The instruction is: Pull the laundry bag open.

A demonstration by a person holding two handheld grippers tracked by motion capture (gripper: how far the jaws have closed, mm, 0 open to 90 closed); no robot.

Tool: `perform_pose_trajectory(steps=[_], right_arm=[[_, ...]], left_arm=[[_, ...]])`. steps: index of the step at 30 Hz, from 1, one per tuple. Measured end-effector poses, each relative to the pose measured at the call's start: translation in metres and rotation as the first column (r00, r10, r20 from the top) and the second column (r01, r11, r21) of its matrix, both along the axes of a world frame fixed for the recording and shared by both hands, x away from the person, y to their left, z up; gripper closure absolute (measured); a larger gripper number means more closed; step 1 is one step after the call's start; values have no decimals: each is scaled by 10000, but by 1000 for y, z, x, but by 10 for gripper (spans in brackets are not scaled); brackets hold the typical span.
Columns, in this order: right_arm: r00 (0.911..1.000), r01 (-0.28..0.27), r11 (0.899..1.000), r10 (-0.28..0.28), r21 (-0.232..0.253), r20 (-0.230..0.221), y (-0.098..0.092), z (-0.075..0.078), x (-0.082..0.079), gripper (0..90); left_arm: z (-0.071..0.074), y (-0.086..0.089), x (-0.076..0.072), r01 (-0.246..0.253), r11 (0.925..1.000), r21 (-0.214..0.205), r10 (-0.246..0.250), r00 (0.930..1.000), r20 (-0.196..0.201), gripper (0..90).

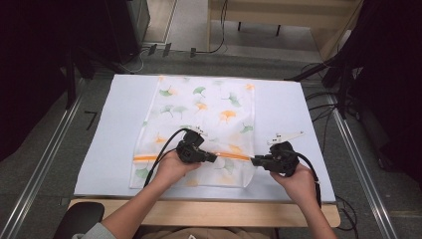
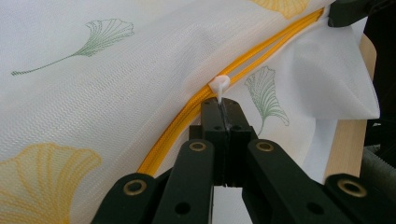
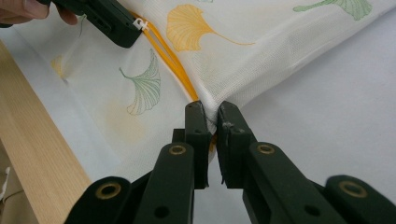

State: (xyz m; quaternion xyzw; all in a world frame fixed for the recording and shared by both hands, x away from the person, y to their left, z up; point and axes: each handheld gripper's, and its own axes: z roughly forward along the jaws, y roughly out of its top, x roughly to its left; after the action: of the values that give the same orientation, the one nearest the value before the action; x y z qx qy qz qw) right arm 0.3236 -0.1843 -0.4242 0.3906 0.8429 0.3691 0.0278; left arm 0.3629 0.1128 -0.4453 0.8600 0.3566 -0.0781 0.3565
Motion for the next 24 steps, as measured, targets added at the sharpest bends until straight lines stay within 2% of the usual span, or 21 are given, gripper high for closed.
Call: perform_pose_trajectory(steps=[4, 9, 13, 19, 24], right_arm=[[10000, -38, 10000, 38, -9, -39, 0, 0, -1, 857], [10000, -31, 10000, 31, -27, -45, -2, 1, -2, 857], [9999, -84, 10000, 83, -50, -107, -2, 1, -1, 856], [9998, -149, 9998, 148, -94, -116, -1, 0, 3, 857], [9998, -179, 9998, 178, -77, -134, 0, 0, 5, 857]], left_arm=[[0, 2, 0, 41, 10000, 20, -41, 10000, -18, 900], [1, 8, 2, -171, 9998, 37, 172, 9998, -89, 900], [0, 15, 3, -219, 9994, 257, 220, 9998, -32, 900], [5, 34, 4, -643, 9979, 94, 645, 9978, -135, 900], [5, 37, 3, -701, 9975, 126, 703, 9974, -139, 900]])
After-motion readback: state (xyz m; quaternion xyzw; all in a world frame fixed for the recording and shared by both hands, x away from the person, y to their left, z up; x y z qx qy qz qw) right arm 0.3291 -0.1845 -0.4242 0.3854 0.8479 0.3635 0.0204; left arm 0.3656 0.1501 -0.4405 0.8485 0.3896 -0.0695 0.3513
